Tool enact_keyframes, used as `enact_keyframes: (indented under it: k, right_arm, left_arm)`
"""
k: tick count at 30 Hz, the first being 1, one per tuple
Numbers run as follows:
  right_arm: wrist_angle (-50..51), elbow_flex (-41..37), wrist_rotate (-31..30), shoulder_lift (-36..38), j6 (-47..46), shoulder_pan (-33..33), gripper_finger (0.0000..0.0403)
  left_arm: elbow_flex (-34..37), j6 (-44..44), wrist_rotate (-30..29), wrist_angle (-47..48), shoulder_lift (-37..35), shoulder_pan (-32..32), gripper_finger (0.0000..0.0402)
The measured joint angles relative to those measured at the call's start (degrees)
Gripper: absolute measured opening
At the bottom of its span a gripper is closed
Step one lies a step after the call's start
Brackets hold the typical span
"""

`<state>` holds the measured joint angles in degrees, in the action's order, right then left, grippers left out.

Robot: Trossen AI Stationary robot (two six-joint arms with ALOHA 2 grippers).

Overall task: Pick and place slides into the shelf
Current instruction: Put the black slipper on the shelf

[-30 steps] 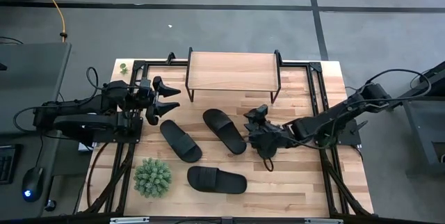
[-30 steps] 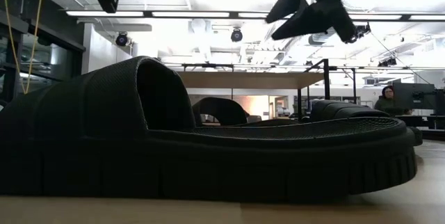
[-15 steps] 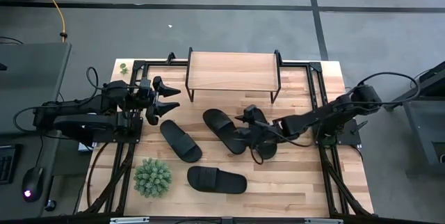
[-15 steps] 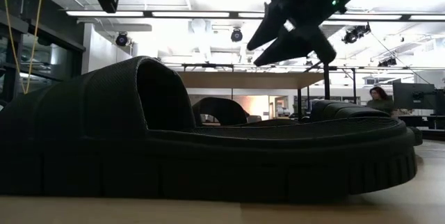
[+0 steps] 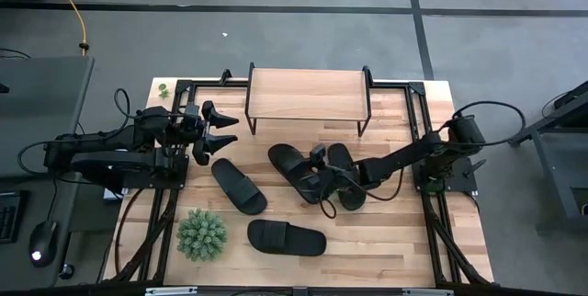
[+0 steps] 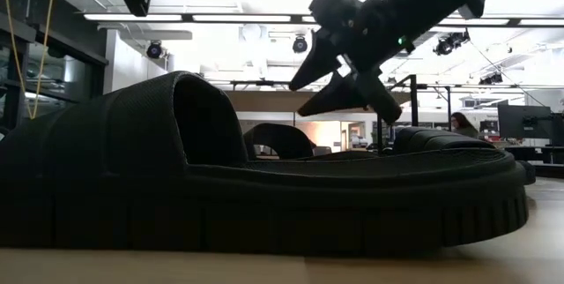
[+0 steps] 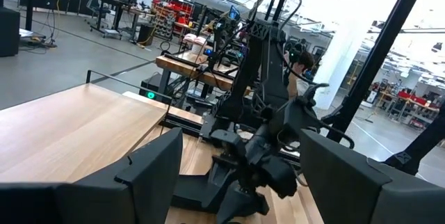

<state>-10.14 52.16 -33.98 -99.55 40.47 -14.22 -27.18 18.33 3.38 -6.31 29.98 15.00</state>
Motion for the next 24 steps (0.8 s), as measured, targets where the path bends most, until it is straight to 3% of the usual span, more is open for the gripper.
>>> enact_keyframes:
  k: [8, 24]
  right_arm:
    - [-7.89, -0.02, -0.30, -4.63, 1.84, 0.80, 0.0225]
    - [-8.12, -0.04, 0.24, -5.53, -2.49, 4.48, 0.0225]
  left_arm:
    - [0.00, -0.02, 0.00, 0.00, 0.00, -0.02, 0.0271]
    - [0.02, -0.02, 0.00, 0.00, 0.00, 0.00, 0.0271]
